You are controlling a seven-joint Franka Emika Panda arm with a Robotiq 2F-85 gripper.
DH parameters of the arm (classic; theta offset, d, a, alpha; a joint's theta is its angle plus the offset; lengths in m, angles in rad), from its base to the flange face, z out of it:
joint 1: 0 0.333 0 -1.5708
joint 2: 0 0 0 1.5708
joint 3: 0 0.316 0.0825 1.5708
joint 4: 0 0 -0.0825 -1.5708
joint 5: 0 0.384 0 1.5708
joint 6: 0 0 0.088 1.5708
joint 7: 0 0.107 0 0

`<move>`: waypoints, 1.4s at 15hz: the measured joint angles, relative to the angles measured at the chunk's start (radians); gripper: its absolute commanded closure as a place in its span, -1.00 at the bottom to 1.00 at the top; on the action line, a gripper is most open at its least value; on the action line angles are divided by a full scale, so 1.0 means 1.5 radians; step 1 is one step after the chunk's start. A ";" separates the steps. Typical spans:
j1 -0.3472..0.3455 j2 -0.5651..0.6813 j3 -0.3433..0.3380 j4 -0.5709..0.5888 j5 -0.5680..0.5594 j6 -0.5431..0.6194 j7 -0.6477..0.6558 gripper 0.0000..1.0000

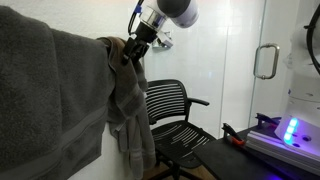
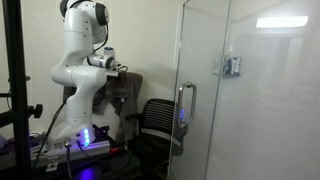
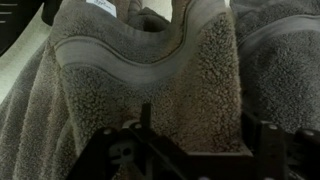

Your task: Pick up the small towel and place it on the chair

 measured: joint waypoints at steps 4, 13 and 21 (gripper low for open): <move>0.008 0.013 0.002 0.022 0.013 0.000 0.000 0.52; -0.025 -0.052 0.000 0.031 -0.068 -0.085 0.033 0.97; -0.105 -0.343 -0.002 0.046 -0.084 -0.262 0.066 0.97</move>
